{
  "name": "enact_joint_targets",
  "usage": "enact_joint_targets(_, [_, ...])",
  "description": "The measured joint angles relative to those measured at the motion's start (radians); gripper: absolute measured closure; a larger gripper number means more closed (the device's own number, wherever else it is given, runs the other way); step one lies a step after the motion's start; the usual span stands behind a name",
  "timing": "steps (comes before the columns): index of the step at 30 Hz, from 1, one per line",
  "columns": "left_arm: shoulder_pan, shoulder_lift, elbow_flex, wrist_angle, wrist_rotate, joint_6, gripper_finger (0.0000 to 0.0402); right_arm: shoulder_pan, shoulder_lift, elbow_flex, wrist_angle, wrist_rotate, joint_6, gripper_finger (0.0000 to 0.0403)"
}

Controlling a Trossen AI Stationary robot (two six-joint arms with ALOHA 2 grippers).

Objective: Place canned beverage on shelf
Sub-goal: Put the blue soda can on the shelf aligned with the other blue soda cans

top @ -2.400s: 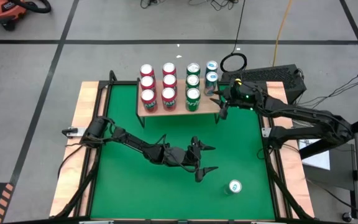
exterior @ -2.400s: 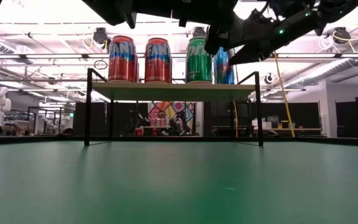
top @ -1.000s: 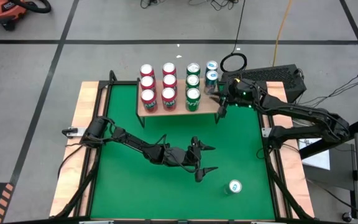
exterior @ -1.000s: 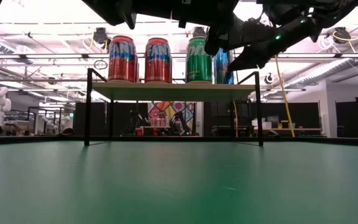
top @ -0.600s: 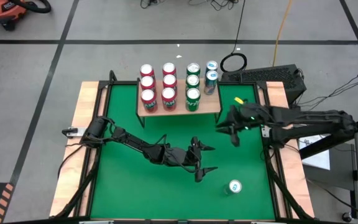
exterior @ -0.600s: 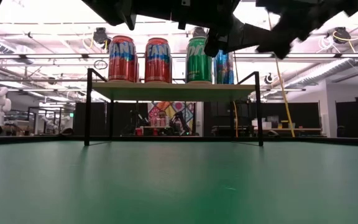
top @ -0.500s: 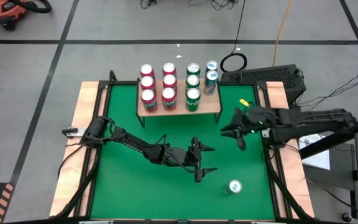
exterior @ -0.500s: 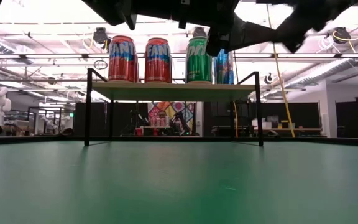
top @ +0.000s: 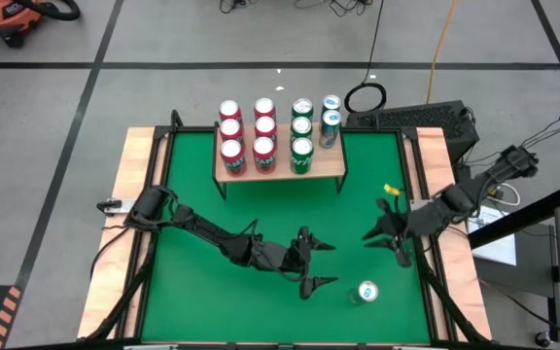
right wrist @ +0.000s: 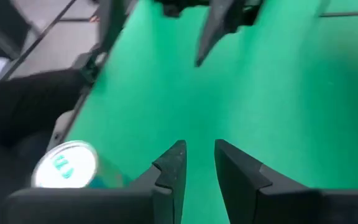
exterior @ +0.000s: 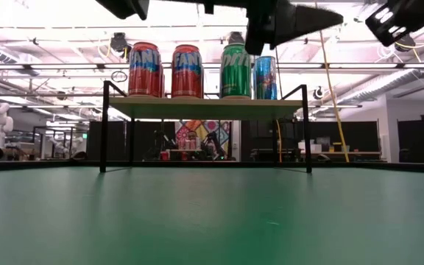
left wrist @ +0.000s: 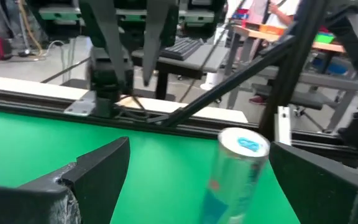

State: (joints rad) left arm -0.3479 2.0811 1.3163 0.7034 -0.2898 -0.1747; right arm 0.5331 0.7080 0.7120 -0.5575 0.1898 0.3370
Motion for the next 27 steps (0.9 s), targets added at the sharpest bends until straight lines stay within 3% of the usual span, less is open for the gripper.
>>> enact_joint_targets(7, [-0.056, 0.0, 0.0, 0.001, -0.068, -0.001, 0.0018, 0.143, 0.082, 0.001, 0.08, 0.019, 0.057, 0.0327])
enact_joint_targets(11, [-0.078, 0.0, 0.0, -0.004, -0.106, 0.0, 0.0018, 0.226, 0.128, 0.038, 0.069, 0.019, 0.128, 0.0307])
enact_joint_targets(23, [-0.095, 0.031, 0.0, 0.001, -0.112, 0.026, 0.0018, 0.416, 0.332, 0.097, 0.067, 0.02, 0.424, 0.015])
enact_joint_targets(27, [-0.093, 0.036, 0.0, -0.013, -0.111, 0.026, 0.0018, 0.426, 0.364, 0.097, 0.057, 0.092, 0.473, 0.0106])
